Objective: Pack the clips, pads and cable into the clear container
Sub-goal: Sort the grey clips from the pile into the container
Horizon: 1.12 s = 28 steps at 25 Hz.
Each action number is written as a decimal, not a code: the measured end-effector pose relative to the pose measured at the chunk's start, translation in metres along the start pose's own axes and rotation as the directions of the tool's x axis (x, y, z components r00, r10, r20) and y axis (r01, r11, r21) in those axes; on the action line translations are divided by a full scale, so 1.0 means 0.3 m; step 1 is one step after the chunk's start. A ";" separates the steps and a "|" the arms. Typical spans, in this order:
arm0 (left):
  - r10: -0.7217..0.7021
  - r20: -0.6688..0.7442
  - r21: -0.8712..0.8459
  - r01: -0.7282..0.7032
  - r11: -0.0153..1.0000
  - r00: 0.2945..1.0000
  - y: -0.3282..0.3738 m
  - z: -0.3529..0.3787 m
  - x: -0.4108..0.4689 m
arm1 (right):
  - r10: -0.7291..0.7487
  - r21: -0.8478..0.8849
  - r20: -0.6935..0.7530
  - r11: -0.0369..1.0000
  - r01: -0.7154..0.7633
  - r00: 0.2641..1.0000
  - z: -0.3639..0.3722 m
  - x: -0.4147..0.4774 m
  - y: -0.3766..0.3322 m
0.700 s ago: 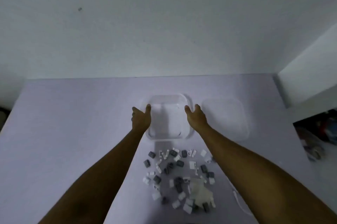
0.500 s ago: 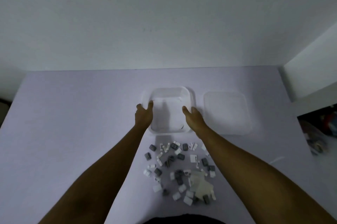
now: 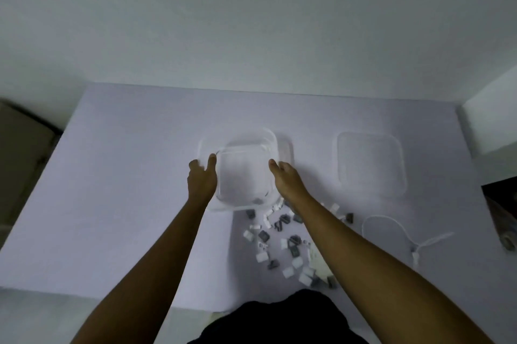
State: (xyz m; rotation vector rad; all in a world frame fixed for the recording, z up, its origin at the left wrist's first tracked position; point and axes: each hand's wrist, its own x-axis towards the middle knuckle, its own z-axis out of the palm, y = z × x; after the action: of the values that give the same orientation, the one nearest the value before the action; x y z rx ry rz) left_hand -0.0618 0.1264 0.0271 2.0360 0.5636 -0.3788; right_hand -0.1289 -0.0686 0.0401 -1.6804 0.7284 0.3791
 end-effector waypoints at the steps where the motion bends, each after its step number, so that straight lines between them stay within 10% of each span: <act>1: -0.002 -0.017 0.004 0.002 1.000 1.000 -0.032 -0.057 -0.010 | 0.004 0.000 0.021 1.000 -0.004 1.000 0.052 -0.033 0.002; 21: -0.059 0.077 0.160 0.046 0.986 0.995 -0.536 -0.470 -0.027 | 0.183 0.062 0.068 0.980 -0.187 0.981 0.584 -0.366 0.279; 25: 0.397 -0.048 0.508 -0.319 0.800 0.917 -0.498 -0.425 -0.058 | 0.157 0.075 0.017 0.985 -0.158 0.987 0.551 -0.351 0.300; 28: 0.621 0.091 0.405 -0.599 0.691 0.778 -0.377 -0.318 -0.101 | 0.101 0.116 -0.152 0.990 -0.084 0.983 0.433 -0.311 0.301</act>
State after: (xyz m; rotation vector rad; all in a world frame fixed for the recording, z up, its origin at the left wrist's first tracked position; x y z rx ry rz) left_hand -0.1439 0.2514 0.0071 2.5048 -0.2234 -0.0285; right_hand -0.2396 0.0715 -0.0028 -1.5887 0.9302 0.2683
